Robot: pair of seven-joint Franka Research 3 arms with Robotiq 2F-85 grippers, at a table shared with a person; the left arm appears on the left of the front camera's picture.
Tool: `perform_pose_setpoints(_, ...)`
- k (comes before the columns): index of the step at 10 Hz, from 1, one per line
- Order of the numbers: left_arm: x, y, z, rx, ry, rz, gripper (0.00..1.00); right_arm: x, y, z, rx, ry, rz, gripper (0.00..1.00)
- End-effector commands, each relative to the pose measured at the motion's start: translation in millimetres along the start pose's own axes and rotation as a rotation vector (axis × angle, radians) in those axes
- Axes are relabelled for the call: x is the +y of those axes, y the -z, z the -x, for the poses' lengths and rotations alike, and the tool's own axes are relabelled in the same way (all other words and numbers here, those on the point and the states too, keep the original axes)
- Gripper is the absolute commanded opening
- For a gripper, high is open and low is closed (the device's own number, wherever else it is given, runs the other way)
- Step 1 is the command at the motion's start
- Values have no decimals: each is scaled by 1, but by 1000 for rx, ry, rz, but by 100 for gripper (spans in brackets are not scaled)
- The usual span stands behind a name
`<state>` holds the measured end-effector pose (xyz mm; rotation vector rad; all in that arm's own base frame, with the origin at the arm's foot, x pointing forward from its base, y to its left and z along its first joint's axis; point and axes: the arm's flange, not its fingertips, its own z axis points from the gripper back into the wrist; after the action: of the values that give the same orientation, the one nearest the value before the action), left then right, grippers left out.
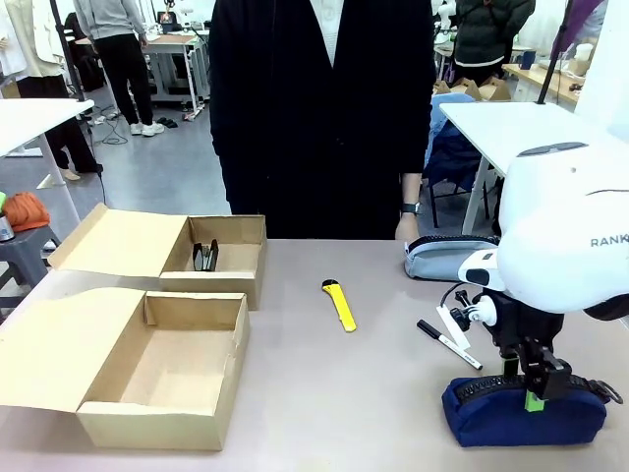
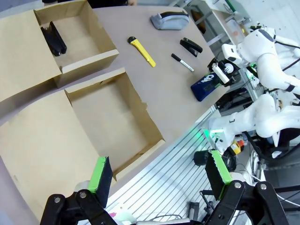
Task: Place items inside the box.
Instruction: Pick up a Pencil pouch or Stapler and place it inside the Mailer Box closest to the robot.
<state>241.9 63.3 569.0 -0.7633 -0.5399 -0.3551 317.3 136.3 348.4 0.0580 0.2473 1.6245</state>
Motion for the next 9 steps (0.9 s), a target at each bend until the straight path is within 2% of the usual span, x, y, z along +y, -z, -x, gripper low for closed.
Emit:
perform_pose_setpoints(1, -1, 0, -2, -17, 19, 9, 100, 49, 43, 21, 24, 46, 2, 0)
perform_pose_setpoints(2, -1, 0, -2, -17, 19, 9, 100, 48, 42, 22, 31, 54, -13, 15)
perform_pose_setpoints(3, -1, 0, -2, -17, 19, 9, 100, 46, 43, 24, 34, 102, -38, 5)
perform_pose_setpoints(4, -1, 0, -2, -17, 19, 9, 100, 45, 43, 25, 8, 111, -59, 0)
perform_pose_setpoints(6, -1, 0, -2, -17, 19, 9, 100, 44, 41, 26, 10, 120, -101, 0)
perform_pose_setpoints(9, -1, 0, -2, -17, 19, 9, 100, 46, 33, 27, -58, 74, -175, 0)
